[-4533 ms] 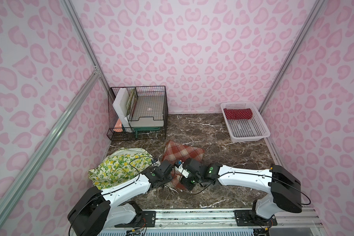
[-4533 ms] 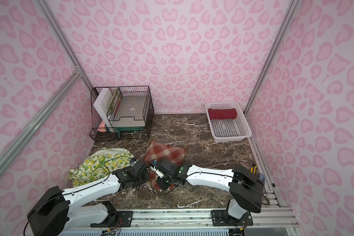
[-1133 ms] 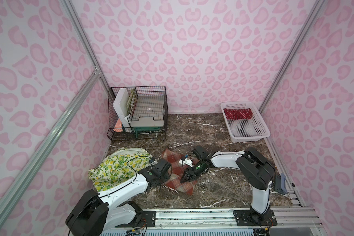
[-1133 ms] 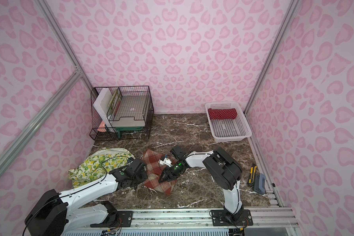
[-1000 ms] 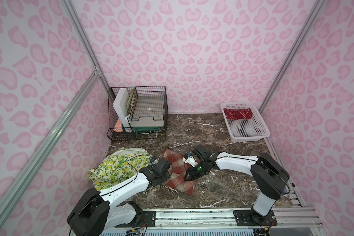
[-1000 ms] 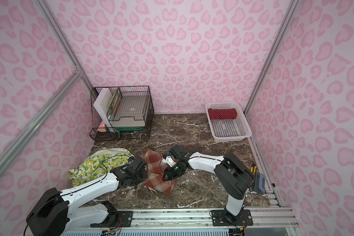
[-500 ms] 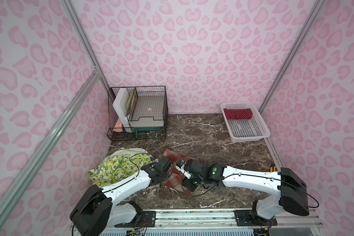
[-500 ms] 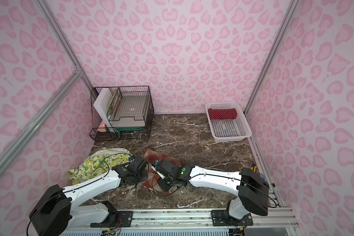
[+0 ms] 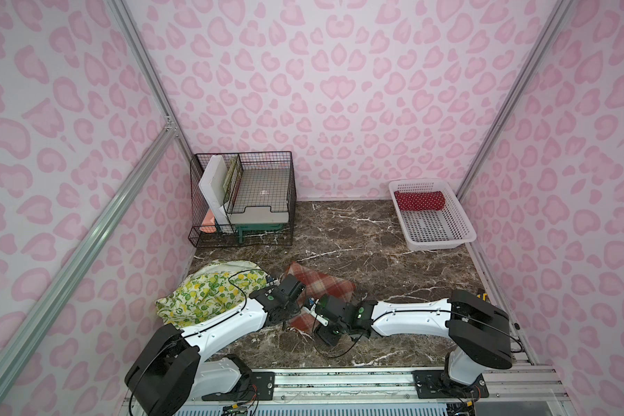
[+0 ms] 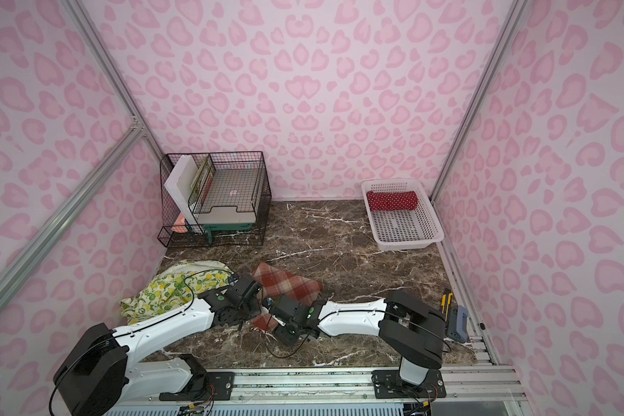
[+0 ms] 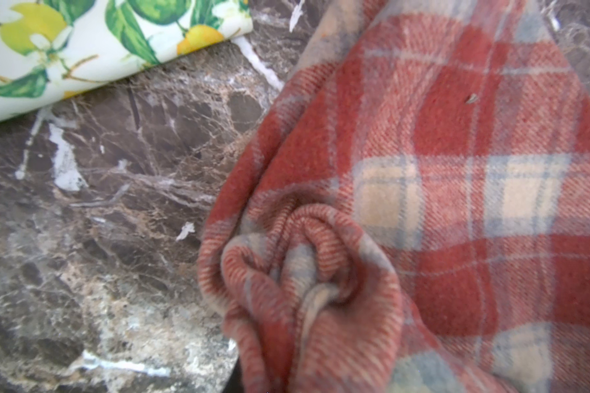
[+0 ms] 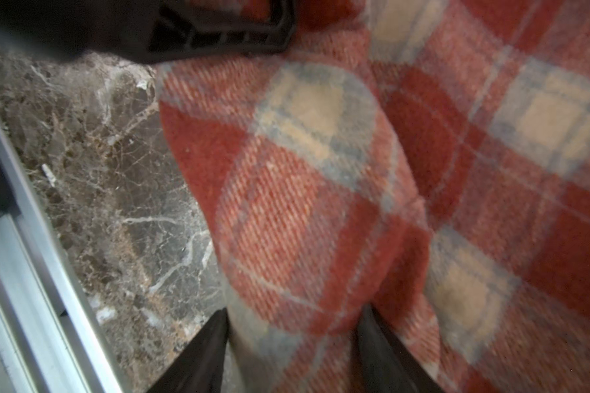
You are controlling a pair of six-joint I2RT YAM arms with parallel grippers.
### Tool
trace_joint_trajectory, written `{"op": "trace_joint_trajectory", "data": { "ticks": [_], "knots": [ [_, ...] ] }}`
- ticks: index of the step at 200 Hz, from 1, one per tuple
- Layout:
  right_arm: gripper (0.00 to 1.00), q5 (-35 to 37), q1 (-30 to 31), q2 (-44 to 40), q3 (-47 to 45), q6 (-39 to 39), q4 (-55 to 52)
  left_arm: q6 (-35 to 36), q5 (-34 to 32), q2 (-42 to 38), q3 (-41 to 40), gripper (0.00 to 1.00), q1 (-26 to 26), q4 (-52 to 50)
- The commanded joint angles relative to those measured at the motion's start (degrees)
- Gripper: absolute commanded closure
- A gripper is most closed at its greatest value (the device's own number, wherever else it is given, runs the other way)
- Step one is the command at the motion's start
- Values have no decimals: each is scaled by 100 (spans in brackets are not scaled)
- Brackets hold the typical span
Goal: Roll up the skirts
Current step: Roll the skirt at the center of the board.
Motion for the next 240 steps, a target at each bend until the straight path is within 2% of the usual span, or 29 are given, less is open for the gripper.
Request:
{"op": "trace_joint_trajectory", "data": {
  "ticks": [1,7,20,28,39,51,68,76,92,114,119,127,141,172,188,222,240],
  "knots": [
    [35,-101,180,292,-123,381,-735,141,135,73,80,100,1,-42],
    [35,72,251,385,-80,492,-883,154,164,85,96,100,3,-9],
    [42,177,276,555,-87,703,-1086,128,211,77,84,100,10,54],
    [52,168,275,638,-93,812,-1213,123,238,51,69,100,19,109],
    [72,148,281,715,-112,888,-1369,100,262,-5,61,100,48,90],
    [87,-59,197,684,-206,915,-1416,106,267,-116,61,89,92,65],
    [100,-569,-53,475,-400,962,-1281,64,241,-352,10,60,190,-20],
    [100,-861,-194,351,-500,984,-1169,37,226,-476,-30,47,262,-76],
    [100,-1564,-446,161,-598,956,-938,23,224,-763,-120,30,409,-183],
    [100,-2712,-772,69,-542,932,-613,32,260,-1165,-231,16,594,-304],
    [100,-3029,-895,59,-533,972,-472,45,265,-1258,-249,15,621,-327],
    [100,-3929,-1130,35,-604,1116,-36,66,276,-1396,-255,15,642,-362],
    [100,-5117,-1558,147,-695,1665,807,109,267,-1573,-223,14,642,-448],
    [100,-6436,-2220,1069,-295,1966,1205,202,428,-1632,-82,14,642,-494],
    [100,-6255,-2428,1512,84,1748,749,178,492,-1690,-89,15,636,-457],
    [100,-6490,-2758,2077,409,1735,884,118,465,-1950,-163,14,603,-356],
    [100,-6329,-2911,2418,605,1525,636,147,427,-2111,-136,13,561,-314]
  ]
}}
